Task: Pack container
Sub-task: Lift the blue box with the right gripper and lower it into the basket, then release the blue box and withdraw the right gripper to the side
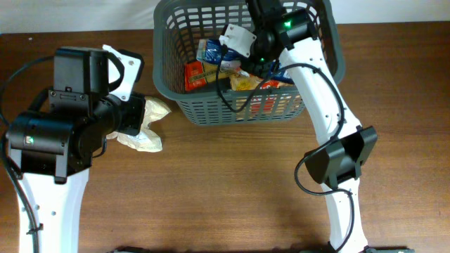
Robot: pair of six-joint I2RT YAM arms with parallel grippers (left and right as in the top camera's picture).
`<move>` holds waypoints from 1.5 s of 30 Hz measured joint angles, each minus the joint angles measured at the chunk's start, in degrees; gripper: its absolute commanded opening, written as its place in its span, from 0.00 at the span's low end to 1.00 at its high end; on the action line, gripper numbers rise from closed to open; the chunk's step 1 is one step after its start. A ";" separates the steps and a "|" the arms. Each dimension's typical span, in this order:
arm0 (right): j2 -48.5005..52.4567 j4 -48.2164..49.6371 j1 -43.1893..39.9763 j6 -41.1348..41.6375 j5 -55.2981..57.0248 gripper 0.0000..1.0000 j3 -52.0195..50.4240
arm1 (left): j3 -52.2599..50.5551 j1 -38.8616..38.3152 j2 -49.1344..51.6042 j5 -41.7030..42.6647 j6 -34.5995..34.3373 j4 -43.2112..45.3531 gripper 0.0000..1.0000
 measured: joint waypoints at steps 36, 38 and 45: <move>-21.20 3.78 -6.62 18.29 14.40 0.86 4.63 | 0.00 0.00 0.00 -0.02 0.02 -0.11 0.48; -21.90 3.50 -8.22 18.58 14.38 0.88 4.63 | 0.00 0.00 0.00 -0.02 0.00 -0.13 0.49; -21.92 4.59 -20.72 25.31 12.96 0.92 4.28 | 0.00 0.00 0.00 -0.02 0.00 -0.11 0.55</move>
